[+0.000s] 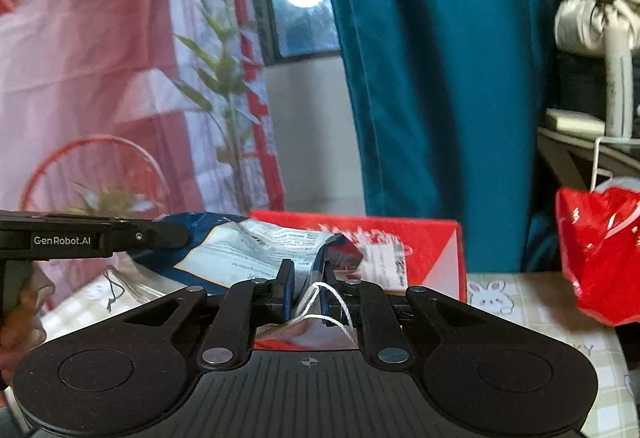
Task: Organize soft objects
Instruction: 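Grasp the blue packet with the left tool and lift it toward the box, then open the left tool over the red box to drop the blue packet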
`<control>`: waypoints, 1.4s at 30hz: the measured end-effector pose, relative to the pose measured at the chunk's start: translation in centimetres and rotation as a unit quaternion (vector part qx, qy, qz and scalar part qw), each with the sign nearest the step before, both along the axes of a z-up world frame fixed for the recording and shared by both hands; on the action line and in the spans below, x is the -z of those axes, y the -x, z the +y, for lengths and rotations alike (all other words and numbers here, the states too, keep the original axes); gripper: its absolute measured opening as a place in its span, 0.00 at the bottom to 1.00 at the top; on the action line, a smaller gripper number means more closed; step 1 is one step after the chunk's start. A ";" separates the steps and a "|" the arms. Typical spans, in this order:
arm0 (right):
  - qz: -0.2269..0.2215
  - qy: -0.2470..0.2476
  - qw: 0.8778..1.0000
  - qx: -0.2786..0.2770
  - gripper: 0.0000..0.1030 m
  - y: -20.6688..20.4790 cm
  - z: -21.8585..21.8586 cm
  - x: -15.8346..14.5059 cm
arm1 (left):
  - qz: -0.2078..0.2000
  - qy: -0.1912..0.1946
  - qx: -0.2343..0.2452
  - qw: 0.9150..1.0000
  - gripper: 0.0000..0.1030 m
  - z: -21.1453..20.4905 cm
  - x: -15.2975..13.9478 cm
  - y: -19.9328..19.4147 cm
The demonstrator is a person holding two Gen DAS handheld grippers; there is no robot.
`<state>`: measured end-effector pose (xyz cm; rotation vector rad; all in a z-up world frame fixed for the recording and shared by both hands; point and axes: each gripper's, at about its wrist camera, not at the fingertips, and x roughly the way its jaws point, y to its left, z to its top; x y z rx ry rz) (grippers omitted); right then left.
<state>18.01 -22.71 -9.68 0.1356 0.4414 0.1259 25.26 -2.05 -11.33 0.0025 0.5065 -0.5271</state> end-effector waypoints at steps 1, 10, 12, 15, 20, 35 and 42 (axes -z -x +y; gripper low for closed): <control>0.010 -0.001 1.000 0.005 0.11 -1.0 0.1 0.7 | 0.009 -0.006 -0.006 1.000 0.11 -0.2 0.5 -0.7; 0.084 0.006 0.996 0.031 0.07 -6.7 0.7 5.6 | 0.032 -0.040 -0.036 0.998 0.33 0.0 2.5 -3.5; 0.093 0.011 0.995 0.037 0.07 -7.6 0.9 6.0 | 0.026 -0.046 -0.042 0.998 0.44 0.1 2.7 -3.2; 0.109 0.024 0.992 0.052 0.07 -8.8 1.0 6.5 | 0.037 -0.045 -0.054 0.997 0.45 0.6 2.8 -3.7; 0.134 0.053 0.985 0.092 0.13 -10.1 0.6 7.4 | 0.045 -0.039 -0.057 0.997 0.45 1.7 2.8 -4.0; 0.055 0.034 0.997 0.052 0.31 -2.0 1.1 3.1 | 0.060 -0.035 -0.012 0.998 0.45 3.0 1.5 3.1; 0.065 0.017 0.998 0.000 0.31 5.4 2.5 3.3 | 0.095 -0.040 0.019 0.994 0.45 3.1 3.2 8.6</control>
